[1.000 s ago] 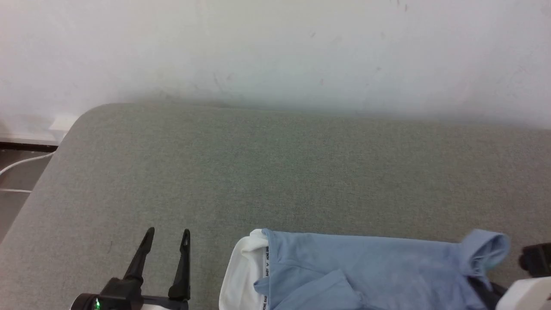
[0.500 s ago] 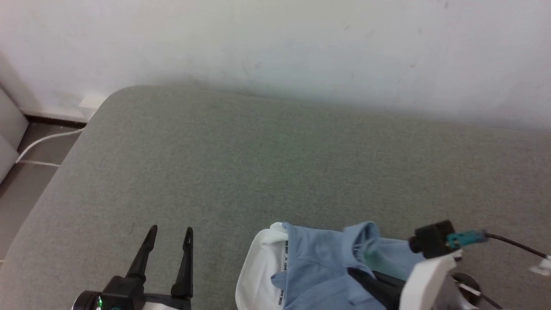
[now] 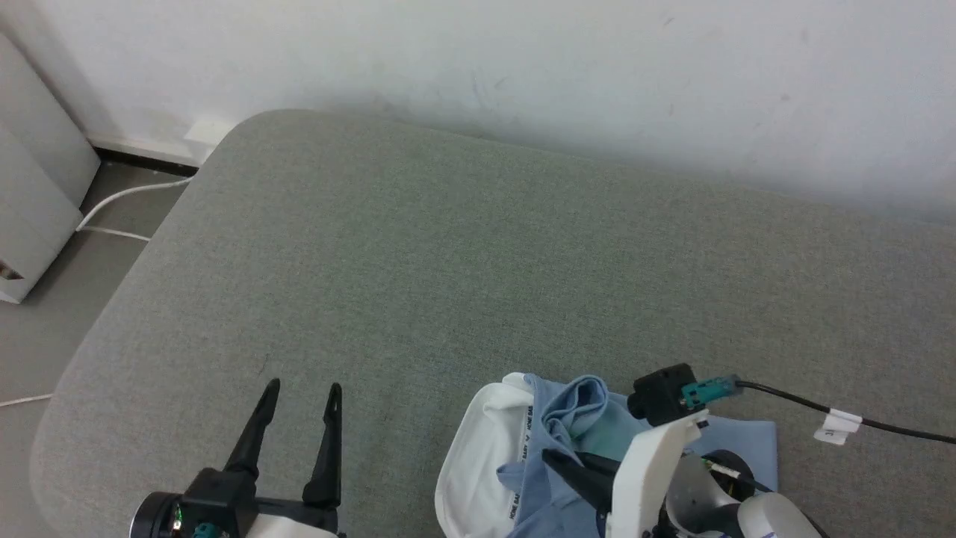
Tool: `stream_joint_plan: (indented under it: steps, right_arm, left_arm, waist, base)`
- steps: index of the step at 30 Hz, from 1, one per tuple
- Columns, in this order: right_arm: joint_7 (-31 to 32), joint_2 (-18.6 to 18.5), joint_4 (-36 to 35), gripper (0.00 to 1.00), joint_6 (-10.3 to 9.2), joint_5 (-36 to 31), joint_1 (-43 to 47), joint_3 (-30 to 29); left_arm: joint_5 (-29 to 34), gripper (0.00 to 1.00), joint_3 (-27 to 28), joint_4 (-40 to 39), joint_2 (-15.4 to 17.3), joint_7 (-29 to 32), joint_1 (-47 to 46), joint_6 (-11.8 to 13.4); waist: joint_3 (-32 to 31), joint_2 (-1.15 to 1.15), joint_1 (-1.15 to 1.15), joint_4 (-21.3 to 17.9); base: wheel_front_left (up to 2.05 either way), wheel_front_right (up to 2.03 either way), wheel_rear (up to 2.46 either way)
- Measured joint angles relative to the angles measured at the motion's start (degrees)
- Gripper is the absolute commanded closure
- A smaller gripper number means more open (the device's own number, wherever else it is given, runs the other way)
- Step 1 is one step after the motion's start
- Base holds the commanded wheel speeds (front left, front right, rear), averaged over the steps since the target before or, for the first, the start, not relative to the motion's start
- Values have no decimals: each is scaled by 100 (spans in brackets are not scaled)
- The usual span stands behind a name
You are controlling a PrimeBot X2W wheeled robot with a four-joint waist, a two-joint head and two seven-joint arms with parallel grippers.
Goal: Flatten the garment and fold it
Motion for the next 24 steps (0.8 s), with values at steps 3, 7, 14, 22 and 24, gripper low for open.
stream_joint_plan:
  steps: [3,7,14,22,24]
  right_arm:
    - [-156,22,141,0,0,138,-119,224]
    - [-388,40,156,0,0,499,-231,456]
    - [-1053,-587,321,0,0,154,-533,612]
    - [-2747,-1571,625,0,1,-1489,-1126,282]
    - [-3178,-1716,691,0,0,-1900,-1176,-26]
  left_arm:
    - [-15,0,5,1,0,0,-2,1]
    - [-21,0,16,5,0,0,-2,8]
    - [-21,0,34,24,0,0,-2,9]
    - [-42,0,85,12,-1,0,2,12]
    - [-78,0,89,-4,-1,0,2,15]
  waist:
    - [39,0,0,32]
    - [38,0,0,-3]
    - [-32,0,0,-161]
    - [-163,0,0,-459]
    - [-194,0,0,-547]
  base:
    - [0,0,0]
    - [0,0,0]
    - [0,0,0]
    - [0,0,0]
    - [0,0,0]
